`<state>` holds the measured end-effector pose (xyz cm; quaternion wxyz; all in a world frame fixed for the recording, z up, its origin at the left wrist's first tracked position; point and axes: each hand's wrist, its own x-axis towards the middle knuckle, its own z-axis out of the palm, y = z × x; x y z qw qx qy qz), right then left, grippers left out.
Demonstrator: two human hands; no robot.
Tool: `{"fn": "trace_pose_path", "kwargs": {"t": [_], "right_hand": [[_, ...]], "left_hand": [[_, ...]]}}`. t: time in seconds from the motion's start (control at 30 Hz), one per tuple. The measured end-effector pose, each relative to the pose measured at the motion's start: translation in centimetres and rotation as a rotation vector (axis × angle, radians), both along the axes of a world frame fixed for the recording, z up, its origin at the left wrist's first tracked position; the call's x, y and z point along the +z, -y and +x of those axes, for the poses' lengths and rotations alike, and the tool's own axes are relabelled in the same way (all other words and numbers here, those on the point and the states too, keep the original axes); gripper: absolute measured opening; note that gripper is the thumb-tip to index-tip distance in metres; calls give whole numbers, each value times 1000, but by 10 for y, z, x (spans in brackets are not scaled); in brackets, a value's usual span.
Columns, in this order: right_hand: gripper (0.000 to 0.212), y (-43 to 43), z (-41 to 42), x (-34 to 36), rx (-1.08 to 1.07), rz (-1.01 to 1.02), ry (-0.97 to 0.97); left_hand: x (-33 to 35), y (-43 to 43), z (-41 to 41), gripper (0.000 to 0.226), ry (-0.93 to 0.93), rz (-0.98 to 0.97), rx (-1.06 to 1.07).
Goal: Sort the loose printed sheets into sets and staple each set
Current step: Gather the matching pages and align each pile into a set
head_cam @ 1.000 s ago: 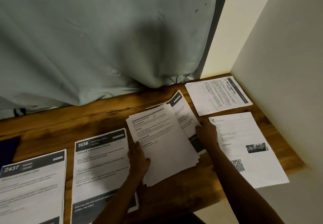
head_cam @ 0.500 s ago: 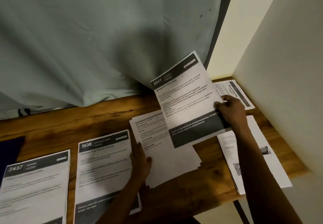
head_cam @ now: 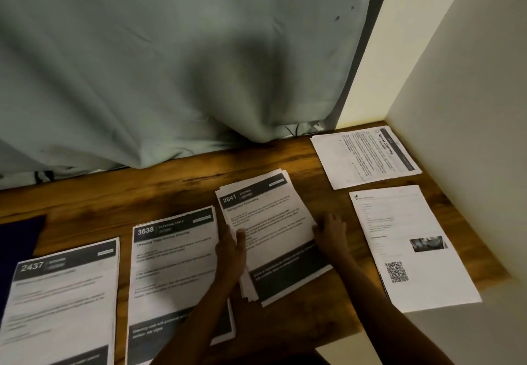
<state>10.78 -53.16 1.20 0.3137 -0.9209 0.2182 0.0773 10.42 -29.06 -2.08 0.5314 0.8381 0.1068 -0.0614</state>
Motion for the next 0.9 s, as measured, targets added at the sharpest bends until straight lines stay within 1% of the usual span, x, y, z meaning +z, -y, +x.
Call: {"fn": "trace_pose_path", "kwargs": {"t": [0.03,0.07,0.23,0.3,0.37,0.47,0.6,0.67,0.73,0.77,0.83,0.9], "right_hand": [[28,-1,2,-1,-17,-17,-7],[29,-2,4,-2,-29,-14,-14],[36,-17,15,0,5,33,-86],[39,-23,16,0,0,27,-124],[40,-26,17,-1,-48,69,-143],[39,-25,18,-4,-128,167,-140],[37,-26,16,-6,-179,166,-174],[39,-28,15,-6,-179,150,-201],[40,-31,13,-6,-181,144,-197],[39,-32,12,-6,-186,152,-181],[32,-31,9,-7,-207,219,-126],[25,-30,4,-6,-230,308,-59]], "left_hand": [[-2,0,1,75,-4,2,-1],[-2,2,2,74,-5,4,-1],[17,16,8,53,-34,-52,22],[13,17,13,50,-71,-59,50],[8,15,20,50,-109,-58,90],[12,16,26,45,-174,-120,153],[10,22,29,41,-241,-87,172],[10,28,29,47,-281,18,188],[14,33,28,62,-372,167,199],[19,36,27,68,-420,207,193],[21,39,28,71,-443,193,173],[15,41,30,69,-420,151,174]]}}
